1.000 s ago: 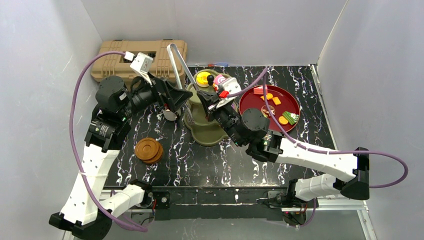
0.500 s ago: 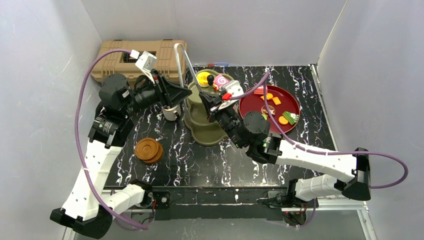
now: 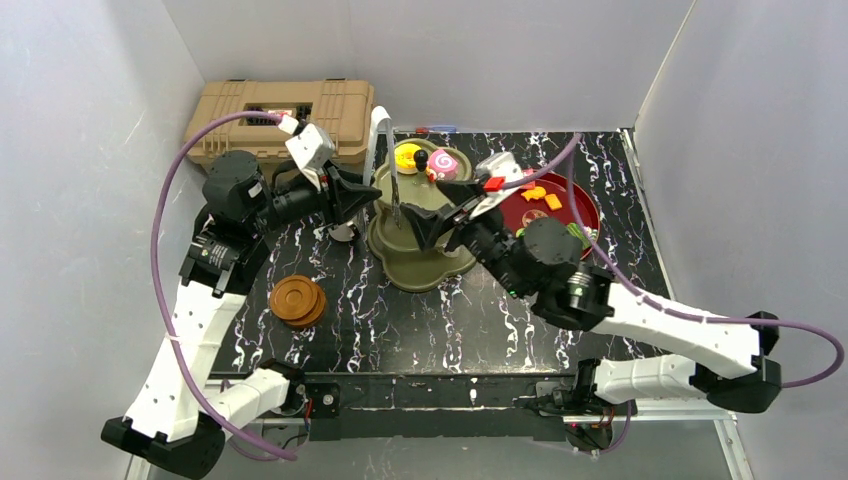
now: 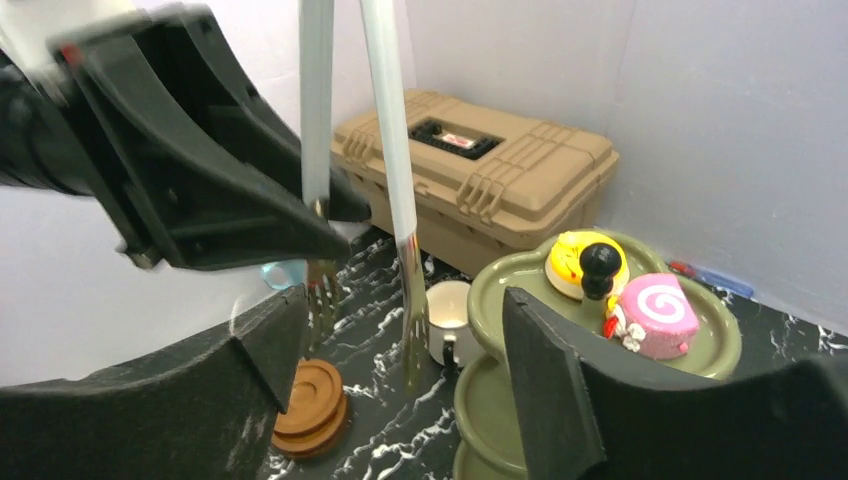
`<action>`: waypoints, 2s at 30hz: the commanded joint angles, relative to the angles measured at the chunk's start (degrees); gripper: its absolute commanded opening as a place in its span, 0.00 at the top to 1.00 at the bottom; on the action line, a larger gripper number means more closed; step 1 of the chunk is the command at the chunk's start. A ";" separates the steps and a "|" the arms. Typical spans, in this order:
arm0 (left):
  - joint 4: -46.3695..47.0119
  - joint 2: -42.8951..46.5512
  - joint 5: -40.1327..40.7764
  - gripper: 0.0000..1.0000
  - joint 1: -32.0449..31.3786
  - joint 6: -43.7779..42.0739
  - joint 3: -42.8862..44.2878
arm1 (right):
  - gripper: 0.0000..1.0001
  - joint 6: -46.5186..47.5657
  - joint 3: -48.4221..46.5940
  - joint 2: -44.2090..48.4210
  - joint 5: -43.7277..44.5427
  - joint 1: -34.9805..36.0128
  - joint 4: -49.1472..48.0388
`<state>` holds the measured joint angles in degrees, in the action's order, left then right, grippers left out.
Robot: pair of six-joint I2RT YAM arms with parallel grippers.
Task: Serve the afternoon tea
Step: Pick up the clamp from the center of the board.
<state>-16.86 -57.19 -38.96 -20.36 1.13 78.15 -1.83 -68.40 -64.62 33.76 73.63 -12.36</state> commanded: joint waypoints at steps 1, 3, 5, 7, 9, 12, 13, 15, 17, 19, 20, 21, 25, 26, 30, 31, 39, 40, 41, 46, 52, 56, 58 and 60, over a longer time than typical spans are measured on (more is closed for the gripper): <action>1.34 2.23 -4.25 1.00 0.02 -11.09 -1.15 | 0.12 -4.73 -7.98 2.36 -3.90 0.12 9.32; 2.00 2.49 -4.13 1.00 -0.23 -12.68 -1.75 | 0.02 -6.32 -11.72 0.29 -4.39 0.12 12.15; 2.17 2.61 -3.73 1.00 -0.87 -14.82 -1.92 | 0.02 -7.57 -15.04 -2.64 -5.08 0.13 15.40; 2.18 2.69 -1.93 1.00 -2.17 -16.91 -1.88 | 0.01 -8.92 -17.62 -5.72 -5.48 0.12 15.78; 2.16 2.78 0.07 1.00 -3.39 -18.16 -1.75 | 0.02 -9.82 -20.17 -8.27 -3.92 0.12 16.33; 2.18 2.69 1.57 1.00 -4.21 -18.48 -1.17 | 0.02 -10.28 -21.94 -10.46 -2.08 0.24 14.87; 2.18 2.82 1.91 1.00 -4.50 -18.90 -1.36 | 0.02 -10.37 -22.07 -10.87 -1.81 0.21 13.96; 2.18 3.10 2.88 1.00 -5.29 -19.99 -1.73 | 0.02 -10.56 -23.11 -12.09 -0.01 0.25 13.96; 2.11 3.34 3.48 1.00 -5.94 -20.95 -2.20 | 0.02 -10.25 -24.46 -13.22 1.94 0.20 13.98; 2.03 3.71 3.63 1.00 -6.66 -22.30 -2.76 | 0.02 -10.01 -24.61 -13.86 3.37 0.25 13.07; 1.99 3.93 3.87 1.00 -7.16 -23.00 -3.01 | 0.02 -9.89 -24.63 -14.23 4.13 0.21 12.91; 1.93 4.19 4.27 1.00 -7.66 -23.58 -3.31 | 0.02 -9.89 -24.81 -14.53 4.98 0.20 12.89; 1.92 4.86 5.61 1.00 -8.46 -25.29 -3.98 | 0.04 -9.95 -24.42 -15.02 6.35 0.20 12.99; 1.97 4.89 5.83 1.00 -8.54 -25.51 -3.97 | 0.04 -10.12 -24.15 -15.01 6.17 0.25 12.90; 2.58 4.94 6.46 1.00 -8.79 -26.00 -4.06 | 0.14 -11.18 -23.80 -15.50 6.01 0.20 12.89; 2.74 4.98 6.71 1.00 -8.94 -26.12 -4.02 | 0.17 -11.51 -23.73 -15.65 6.05 0.20 12.89; 2.89 5.59 6.51 1.00 -9.39 -26.44 -4.46 | 0.44 -12.06 -22.40 -15.67 6.85 -0.09 8.76; 2.89 5.65 6.41 1.00 -9.43 -26.44 -4.48 | 0.51 -11.95 -22.50 -15.71 6.85 -0.21 8.49; 2.89 5.68 6.38 1.00 -9.51 -26.37 -4.50 | 0.57 -11.61 -22.48 -15.71 6.85 -0.36 8.19; 2.89 5.60 5.80 0.78 -9.66 -25.32 -4.22 | 0.72 -9.82 -21.67 -14.96 7.17 -0.67 6.29; 2.37 5.51 4.24 0.31 -9.70 -22.07 -4.25 | 0.75 -7.86 -18.67 -13.37 6.49 -0.76 2.02; 1.77 5.49 2.03 0.21 -9.78 -21.04 -5.32 | 0.73 -7.07 -17.24 -12.77 5.37 -0.76 -0.39; 1.63 5.51 2.77 0.21 -9.94 -21.96 -6.13 | 0.72 -7.32 -15.83 -11.99 4.44 -0.76 -2.56; 1.66 5.22 4.81 0.21 -10.12 -23.39 -6.86 | 0.72 -7.96 -14.32 -10.70 3.65 -0.76 -4.46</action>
<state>-15.07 -52.38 -34.54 -29.89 -21.37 72.90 -10.07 -84.05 -79.59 38.63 72.86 -7.53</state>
